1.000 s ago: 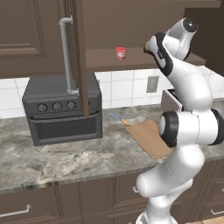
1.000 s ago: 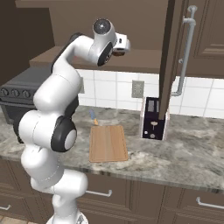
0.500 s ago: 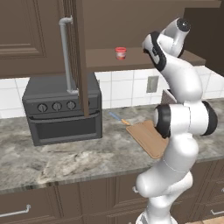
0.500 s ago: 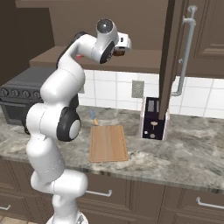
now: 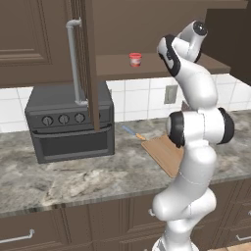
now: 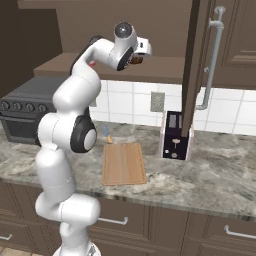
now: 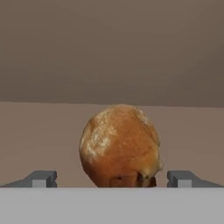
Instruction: Pick the bread, place it on the cutting board, pick the jam, place it on the counter, and close the cabinet.
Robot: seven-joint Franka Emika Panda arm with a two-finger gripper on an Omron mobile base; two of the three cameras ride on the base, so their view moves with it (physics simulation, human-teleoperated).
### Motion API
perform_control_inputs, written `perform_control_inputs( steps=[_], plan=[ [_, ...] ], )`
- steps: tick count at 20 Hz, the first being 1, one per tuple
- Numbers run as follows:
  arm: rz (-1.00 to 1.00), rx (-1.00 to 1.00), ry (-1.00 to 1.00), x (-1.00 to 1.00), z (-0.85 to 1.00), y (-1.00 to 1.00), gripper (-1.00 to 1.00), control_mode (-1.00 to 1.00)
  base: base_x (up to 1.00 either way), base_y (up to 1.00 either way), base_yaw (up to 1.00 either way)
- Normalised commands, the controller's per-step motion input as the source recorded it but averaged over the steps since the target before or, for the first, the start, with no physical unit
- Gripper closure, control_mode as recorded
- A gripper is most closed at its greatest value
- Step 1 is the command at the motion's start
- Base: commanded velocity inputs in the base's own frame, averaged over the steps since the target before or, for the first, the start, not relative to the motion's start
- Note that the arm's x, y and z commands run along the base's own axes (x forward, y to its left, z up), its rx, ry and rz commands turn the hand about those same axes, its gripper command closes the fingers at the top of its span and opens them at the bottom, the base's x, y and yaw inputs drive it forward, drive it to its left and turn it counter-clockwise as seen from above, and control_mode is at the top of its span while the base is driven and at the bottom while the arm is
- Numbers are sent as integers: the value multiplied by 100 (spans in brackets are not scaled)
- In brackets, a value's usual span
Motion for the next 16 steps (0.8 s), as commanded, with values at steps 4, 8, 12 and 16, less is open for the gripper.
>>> perform_control_inputs(
  steps=[4, 8, 12, 16],
  plan=[
    [3, 0, 0, 26, -8, -11, -100, -100, 0, 0, 0],
    [2, 0, 0, 25, -6, -5, -100, -100, 0, 0, 0],
    [1, 0, 0, 24, -5, -1, -100, -100, 0, 0, 0],
    [1, 0, 0, 18, -3, 0, -100, -100, 0, 0, 0]
  ],
)
